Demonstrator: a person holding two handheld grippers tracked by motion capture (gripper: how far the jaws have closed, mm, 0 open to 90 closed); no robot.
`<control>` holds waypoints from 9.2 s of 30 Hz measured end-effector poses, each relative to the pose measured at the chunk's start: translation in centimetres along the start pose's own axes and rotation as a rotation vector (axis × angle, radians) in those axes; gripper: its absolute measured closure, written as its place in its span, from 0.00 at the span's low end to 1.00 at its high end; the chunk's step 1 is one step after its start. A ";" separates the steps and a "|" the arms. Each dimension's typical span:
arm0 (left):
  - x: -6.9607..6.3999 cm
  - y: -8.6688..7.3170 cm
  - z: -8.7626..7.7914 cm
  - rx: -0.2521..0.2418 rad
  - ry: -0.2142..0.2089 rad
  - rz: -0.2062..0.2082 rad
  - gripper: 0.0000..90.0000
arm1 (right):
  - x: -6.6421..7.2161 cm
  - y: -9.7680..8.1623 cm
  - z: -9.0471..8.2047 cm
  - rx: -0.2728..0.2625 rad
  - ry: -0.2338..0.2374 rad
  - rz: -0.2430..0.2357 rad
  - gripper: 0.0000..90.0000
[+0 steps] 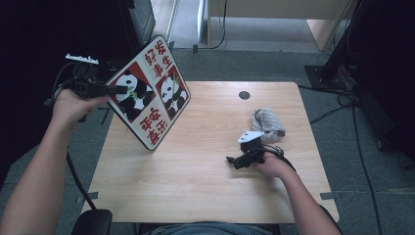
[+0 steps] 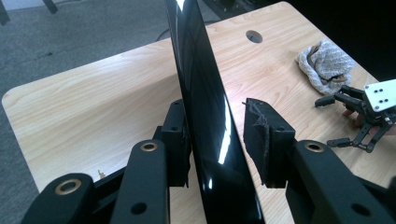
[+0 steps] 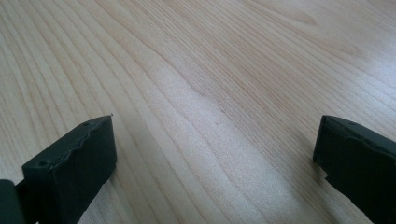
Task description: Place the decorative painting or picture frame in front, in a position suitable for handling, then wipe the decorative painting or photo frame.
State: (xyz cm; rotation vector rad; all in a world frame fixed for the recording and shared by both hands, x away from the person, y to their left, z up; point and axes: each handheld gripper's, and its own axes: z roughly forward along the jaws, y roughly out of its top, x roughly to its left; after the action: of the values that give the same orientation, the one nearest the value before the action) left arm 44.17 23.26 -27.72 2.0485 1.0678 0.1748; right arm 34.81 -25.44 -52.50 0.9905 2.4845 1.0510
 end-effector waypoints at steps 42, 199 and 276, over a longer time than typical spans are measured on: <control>-0.4 7.6 3.0 0.280 0.055 -0.041 0.90 | 0.0 0.1 0.1 0.001 0.006 -0.001 0.00; -13.1 -10.4 1.6 0.038 -0.263 0.210 0.37 | -3.6 2.2 -6.1 -0.094 -0.021 0.145 0.24; -12.2 -13.7 5.8 -0.014 -0.249 0.105 0.87 | -13.4 0.7 -7.1 0.049 -0.135 0.373 0.72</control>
State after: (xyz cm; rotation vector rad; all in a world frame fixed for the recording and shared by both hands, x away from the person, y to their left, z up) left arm 30.44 15.15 -38.53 2.0523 0.8052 -0.0209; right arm 41.56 -37.99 -47.25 1.5284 2.2782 0.9859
